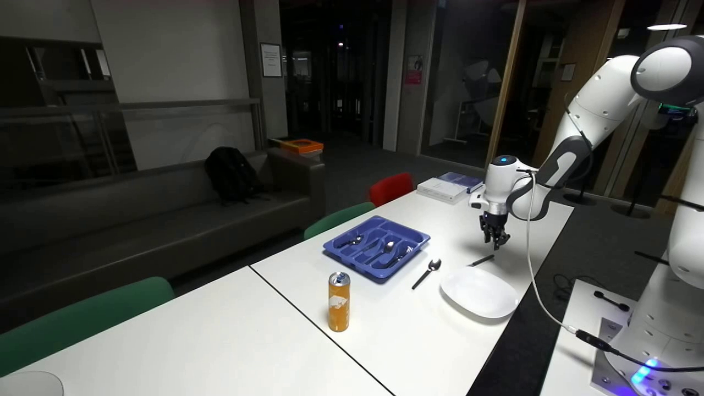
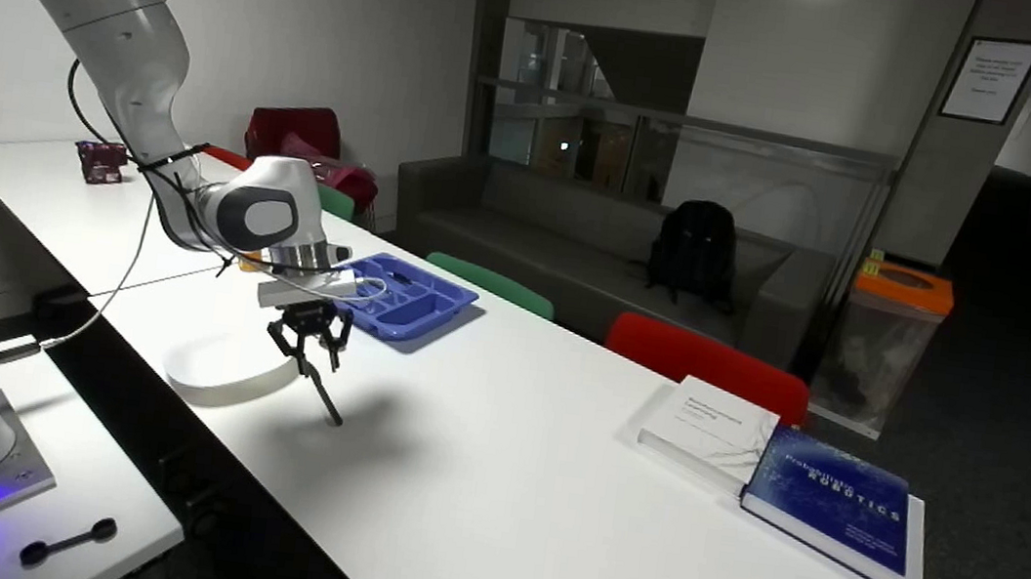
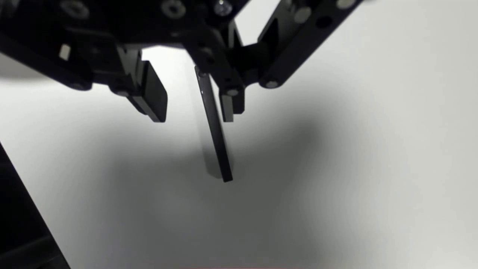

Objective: Put the knife in blue object

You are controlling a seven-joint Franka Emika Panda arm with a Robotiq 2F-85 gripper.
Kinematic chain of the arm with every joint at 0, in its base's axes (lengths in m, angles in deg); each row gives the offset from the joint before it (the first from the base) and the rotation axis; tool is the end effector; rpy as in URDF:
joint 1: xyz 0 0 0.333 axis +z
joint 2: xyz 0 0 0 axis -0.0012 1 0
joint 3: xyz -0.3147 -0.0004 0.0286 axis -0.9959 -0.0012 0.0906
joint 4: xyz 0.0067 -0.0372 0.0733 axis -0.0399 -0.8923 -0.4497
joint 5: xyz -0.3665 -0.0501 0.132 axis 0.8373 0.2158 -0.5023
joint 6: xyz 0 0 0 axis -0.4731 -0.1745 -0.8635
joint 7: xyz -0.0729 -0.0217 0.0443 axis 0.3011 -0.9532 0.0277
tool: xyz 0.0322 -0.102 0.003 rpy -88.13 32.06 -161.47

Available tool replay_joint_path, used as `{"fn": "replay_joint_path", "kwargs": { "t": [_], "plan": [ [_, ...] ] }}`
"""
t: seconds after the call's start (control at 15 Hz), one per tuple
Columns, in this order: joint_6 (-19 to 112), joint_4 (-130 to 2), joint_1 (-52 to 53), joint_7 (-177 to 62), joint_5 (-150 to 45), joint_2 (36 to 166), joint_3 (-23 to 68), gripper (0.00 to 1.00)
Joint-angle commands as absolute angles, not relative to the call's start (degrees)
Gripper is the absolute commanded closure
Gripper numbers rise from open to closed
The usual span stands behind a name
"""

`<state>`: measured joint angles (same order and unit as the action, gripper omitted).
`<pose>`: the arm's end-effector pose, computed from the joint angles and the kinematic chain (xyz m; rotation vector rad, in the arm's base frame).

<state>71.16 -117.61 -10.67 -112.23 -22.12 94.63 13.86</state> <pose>0.4261 -0.1626 0.2103 2.5366 1.4014 -0.1652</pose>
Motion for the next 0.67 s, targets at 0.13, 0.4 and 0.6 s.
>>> {"fn": "replay_joint_path", "kwargs": {
  "t": [0.13, 0.4, 0.6],
  "plan": [
    [70.85, -116.55, -11.19, -114.4, -22.08, 96.63, 15.16, 0.07],
    [71.64, -114.58, -10.57, -114.55, -17.54, 100.06, 14.65, 0.0],
    [72.93, -113.98, -11.16, -114.83, -15.17, 101.5, 14.79, 0.0]
  ]
}}
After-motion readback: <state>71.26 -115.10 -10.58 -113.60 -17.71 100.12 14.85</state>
